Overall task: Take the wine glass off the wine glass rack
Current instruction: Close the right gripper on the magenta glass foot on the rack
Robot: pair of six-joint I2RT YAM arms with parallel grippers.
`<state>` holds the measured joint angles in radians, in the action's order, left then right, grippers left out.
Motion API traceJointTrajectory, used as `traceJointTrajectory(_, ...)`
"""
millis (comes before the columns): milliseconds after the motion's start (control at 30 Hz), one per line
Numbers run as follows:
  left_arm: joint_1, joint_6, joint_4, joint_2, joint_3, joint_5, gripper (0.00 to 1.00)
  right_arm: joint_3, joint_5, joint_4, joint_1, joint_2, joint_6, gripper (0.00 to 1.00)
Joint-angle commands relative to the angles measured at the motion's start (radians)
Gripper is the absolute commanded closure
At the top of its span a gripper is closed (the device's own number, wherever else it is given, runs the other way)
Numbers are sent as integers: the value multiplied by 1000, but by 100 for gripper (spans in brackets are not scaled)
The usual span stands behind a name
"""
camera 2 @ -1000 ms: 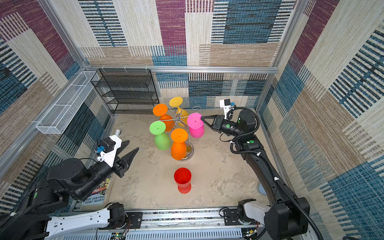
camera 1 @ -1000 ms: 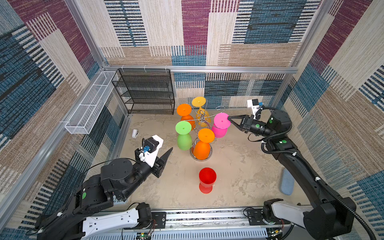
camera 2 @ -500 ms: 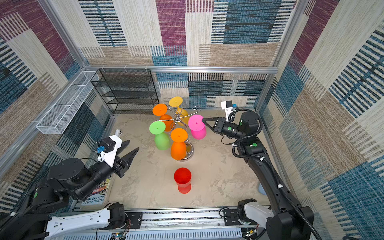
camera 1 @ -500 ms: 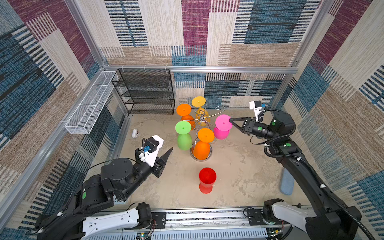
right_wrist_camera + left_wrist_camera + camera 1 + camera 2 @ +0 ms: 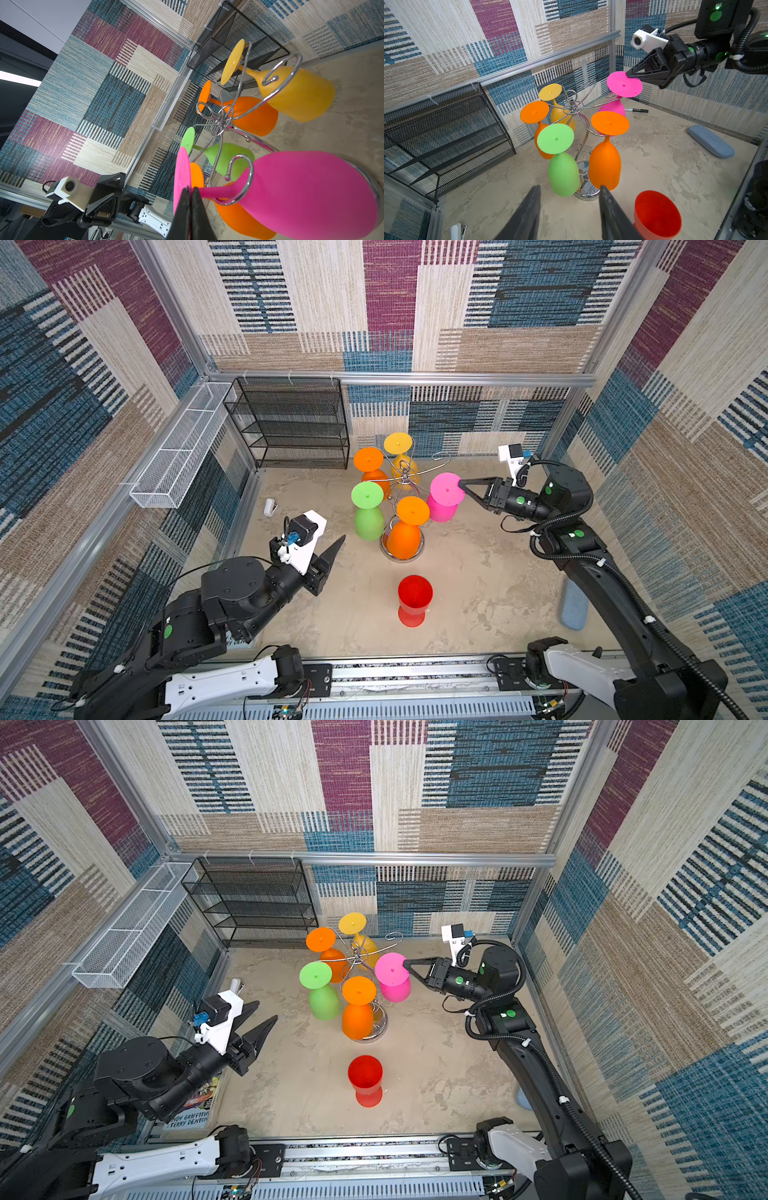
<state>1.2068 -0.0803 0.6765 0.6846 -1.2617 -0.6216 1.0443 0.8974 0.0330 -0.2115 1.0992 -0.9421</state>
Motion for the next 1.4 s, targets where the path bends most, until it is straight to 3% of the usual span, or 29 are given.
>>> traceJointTrajectory(0, 0, -1, -38, -2, 4, 2, 52, 0, 5, 49, -20, 12, -12, 100)
traceJointTrajectory(267, 1, 8, -28, -5, 0, 5, 52, 52, -53, 9, -47, 66, 40, 100)
traceJointTrajectory(800, 1, 16, -10, -22, 8, -4, 53, 133, -53, 31, -56, 185, 54, 100)
traceJointTrajectory(1367, 0, 22, 7, -36, 7, -3, 53, 209, -141, -64, -26, 192, 131, 100)
